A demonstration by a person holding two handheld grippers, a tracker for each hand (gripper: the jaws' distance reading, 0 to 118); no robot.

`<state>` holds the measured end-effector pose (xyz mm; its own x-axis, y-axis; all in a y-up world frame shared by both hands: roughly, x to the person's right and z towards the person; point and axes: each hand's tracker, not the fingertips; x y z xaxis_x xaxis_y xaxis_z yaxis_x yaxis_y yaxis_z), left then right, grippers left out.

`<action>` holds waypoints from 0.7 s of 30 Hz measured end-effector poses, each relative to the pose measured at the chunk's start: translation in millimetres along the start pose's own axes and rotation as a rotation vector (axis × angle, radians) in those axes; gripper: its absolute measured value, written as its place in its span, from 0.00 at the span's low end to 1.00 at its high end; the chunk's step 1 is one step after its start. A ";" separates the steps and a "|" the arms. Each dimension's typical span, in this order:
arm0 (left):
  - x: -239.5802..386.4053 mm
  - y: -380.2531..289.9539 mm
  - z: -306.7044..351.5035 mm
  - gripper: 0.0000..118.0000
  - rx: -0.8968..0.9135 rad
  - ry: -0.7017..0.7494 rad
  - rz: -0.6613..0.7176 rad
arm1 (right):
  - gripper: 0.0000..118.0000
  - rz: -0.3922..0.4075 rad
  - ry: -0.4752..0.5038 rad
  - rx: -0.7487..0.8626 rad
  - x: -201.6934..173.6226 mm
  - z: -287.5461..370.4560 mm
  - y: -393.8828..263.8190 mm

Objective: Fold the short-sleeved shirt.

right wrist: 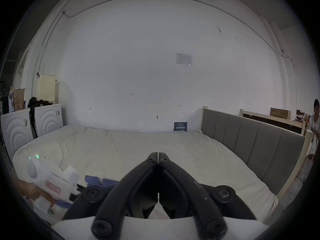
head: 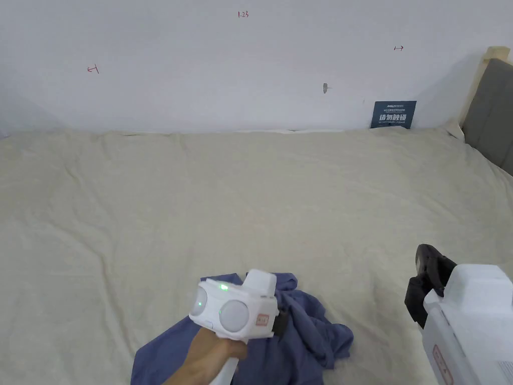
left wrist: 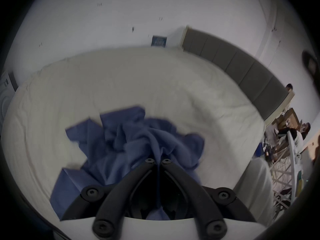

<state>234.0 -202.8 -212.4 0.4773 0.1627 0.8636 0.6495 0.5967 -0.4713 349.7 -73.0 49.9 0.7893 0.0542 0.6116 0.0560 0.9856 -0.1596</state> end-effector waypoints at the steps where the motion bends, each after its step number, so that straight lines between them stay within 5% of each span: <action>1: -1.8 -6.5 -10.9 0.01 -0.044 -0.005 0.005 | 0.01 0.001 0.001 -0.006 0.1 -1.3 -1.9; 6: -6.2 -29.6 -46.3 0.03 -0.158 0.070 -0.004 | 0.01 0.005 0.008 -0.035 -1.1 -5.6 -8.4; 8: -6.0 -31.9 -41.8 0.12 -0.117 0.078 0.019 | 0.01 0.008 0.008 -0.039 -1.3 -5.1 -8.7; 10: -2.1 -30.4 -28.0 0.34 -0.083 0.080 0.044 | 0.01 0.010 0.006 -0.039 -1.4 -3.9 -7.8; 13: -2.2 -22.4 -3.7 0.93 -0.045 0.076 0.069 | 0.01 0.008 0.007 -0.029 -2.4 -0.4 -2.5; 14: -2.1 -19.5 6.1 1.00 -0.010 0.072 0.078 | 0.01 0.007 0.006 -0.023 -3.2 0.8 -0.6; 21: -5.3 -0.9 114.6 0.99 0.360 0.187 0.057 | 0.01 0.013 0.003 0.046 -11.6 7.9 25.2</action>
<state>163.0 -114.2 -196.0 0.6275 0.0774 0.7747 0.3858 0.8333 -0.3958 337.2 -47.5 44.9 0.7918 0.0663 0.6071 0.0181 0.9911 -0.1318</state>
